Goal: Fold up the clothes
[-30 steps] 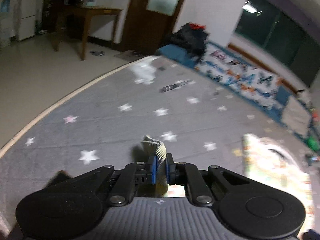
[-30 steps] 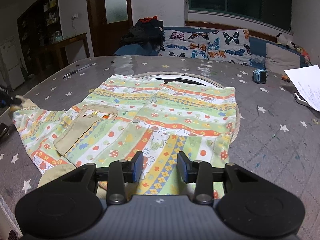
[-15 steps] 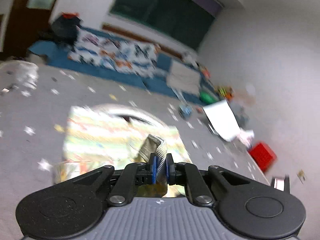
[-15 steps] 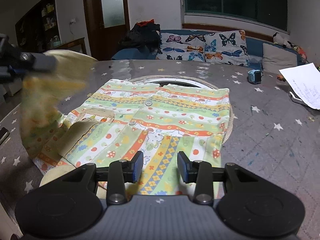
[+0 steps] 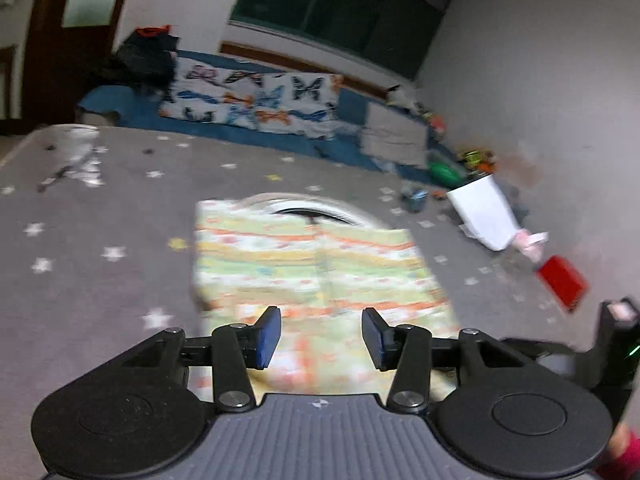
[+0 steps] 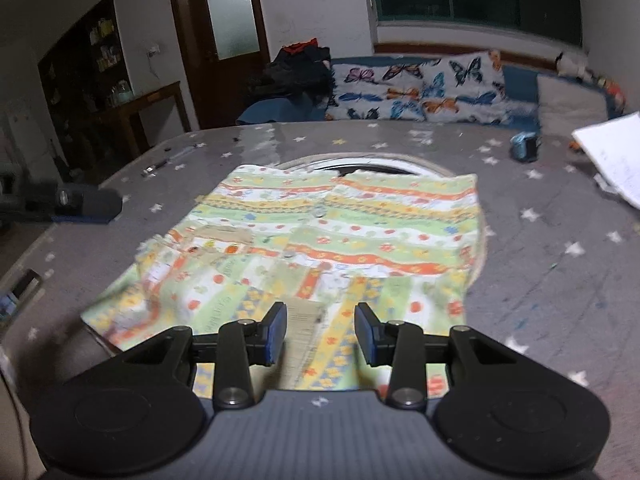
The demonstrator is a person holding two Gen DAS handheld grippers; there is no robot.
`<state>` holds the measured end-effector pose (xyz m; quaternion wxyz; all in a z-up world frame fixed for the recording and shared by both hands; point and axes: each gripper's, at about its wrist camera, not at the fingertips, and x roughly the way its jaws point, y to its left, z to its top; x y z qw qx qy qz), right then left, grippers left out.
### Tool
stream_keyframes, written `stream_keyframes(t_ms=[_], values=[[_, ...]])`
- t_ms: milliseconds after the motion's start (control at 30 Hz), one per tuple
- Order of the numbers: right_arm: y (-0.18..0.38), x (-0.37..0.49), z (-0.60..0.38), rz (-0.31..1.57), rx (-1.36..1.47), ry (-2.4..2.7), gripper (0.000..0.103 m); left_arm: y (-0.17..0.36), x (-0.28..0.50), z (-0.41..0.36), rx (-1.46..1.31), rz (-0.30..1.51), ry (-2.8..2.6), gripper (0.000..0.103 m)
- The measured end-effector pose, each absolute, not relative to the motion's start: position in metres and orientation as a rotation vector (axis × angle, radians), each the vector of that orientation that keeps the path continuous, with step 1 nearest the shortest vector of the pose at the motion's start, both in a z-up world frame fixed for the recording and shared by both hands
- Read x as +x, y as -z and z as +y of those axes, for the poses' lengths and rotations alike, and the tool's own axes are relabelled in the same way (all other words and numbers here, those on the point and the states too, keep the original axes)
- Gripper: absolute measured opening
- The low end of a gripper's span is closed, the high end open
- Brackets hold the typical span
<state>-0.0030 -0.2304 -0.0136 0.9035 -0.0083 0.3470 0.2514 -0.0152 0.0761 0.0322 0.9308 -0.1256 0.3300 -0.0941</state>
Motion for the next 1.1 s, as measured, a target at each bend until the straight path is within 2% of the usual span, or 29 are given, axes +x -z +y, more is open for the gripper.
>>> stream_keyframes(t_ms=[267,333,467,567,633,700,800,933,1100], values=[[0.030,0.004,-0.217,0.783,-0.014,-0.544,0.037,0.008,-0.029,0.104,-0.132,0.765,0.011,0.048],[0.035,0.005,-0.213,0.794,-0.014,-0.546,0.034,0.015,-0.029,0.106,-0.135,0.779,0.001,0.046],[0.031,0.002,-0.203,0.766,-0.058,-0.539,0.007,0.021,-0.026,0.105,-0.121,0.794,0.014,0.046],[0.017,-0.002,-0.203,0.714,-0.072,-0.537,0.006,0.025,-0.024,0.104,-0.109,0.810,0.024,0.031],[0.003,-0.006,-0.202,0.652,-0.093,-0.520,0.006,0.027,-0.025,0.105,-0.104,0.821,0.035,0.015],[-0.012,-0.010,-0.204,0.586,-0.107,-0.497,0.006,0.029,-0.026,0.105,-0.099,0.830,0.045,0.008],[-0.026,-0.009,-0.206,0.531,-0.125,-0.449,0.006,0.031,-0.029,0.103,-0.071,0.833,0.045,0.005],[0.000,0.010,-0.211,0.670,-0.104,-0.414,0.006,0.022,-0.027,0.106,-0.086,0.829,0.045,0.006],[0.015,0.012,-0.214,0.691,-0.107,-0.401,0.012,0.001,-0.011,0.096,-0.098,0.787,0.095,0.007]])
